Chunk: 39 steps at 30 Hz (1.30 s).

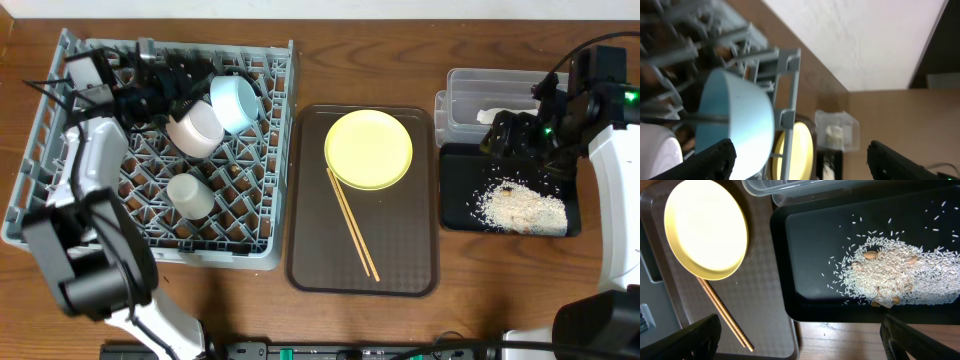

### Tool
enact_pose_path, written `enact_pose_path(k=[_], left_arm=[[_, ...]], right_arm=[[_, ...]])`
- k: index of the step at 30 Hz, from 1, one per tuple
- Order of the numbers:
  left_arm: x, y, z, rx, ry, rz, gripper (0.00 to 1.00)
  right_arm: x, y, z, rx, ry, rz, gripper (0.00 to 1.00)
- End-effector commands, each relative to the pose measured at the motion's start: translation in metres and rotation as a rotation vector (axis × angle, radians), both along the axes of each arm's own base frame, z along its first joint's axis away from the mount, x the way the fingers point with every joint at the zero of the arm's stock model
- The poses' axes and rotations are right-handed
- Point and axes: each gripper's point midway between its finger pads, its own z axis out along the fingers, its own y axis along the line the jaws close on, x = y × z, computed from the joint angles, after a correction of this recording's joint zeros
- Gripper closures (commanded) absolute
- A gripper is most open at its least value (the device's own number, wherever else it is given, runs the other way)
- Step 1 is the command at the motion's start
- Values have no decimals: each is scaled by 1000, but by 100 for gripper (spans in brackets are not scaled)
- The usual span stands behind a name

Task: Sort waste into correct bins and load items into the dishwasher
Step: 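Carry the light-blue bowl into the rack beside the pink bowl and release, then move the left gripper back over the brown tray toward the chopsticks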

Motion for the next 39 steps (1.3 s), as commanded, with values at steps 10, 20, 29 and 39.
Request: enact_pose_path(k=[10, 20, 29, 39], left_arm=[[-35, -16, 77, 296, -124, 72, 12], [-111, -121, 19, 660, 138, -146, 12], [-172, -203, 6, 651, 174, -430, 12], [-212, -193, -39, 792, 433, -288, 12]], right_arm=[[1, -3, 11, -10, -41, -1, 1], [1, -3, 11, -9, -39, -1, 1], [1, -3, 11, -10, -39, -1, 1], [1, -3, 11, -10, -40, 0, 1]])
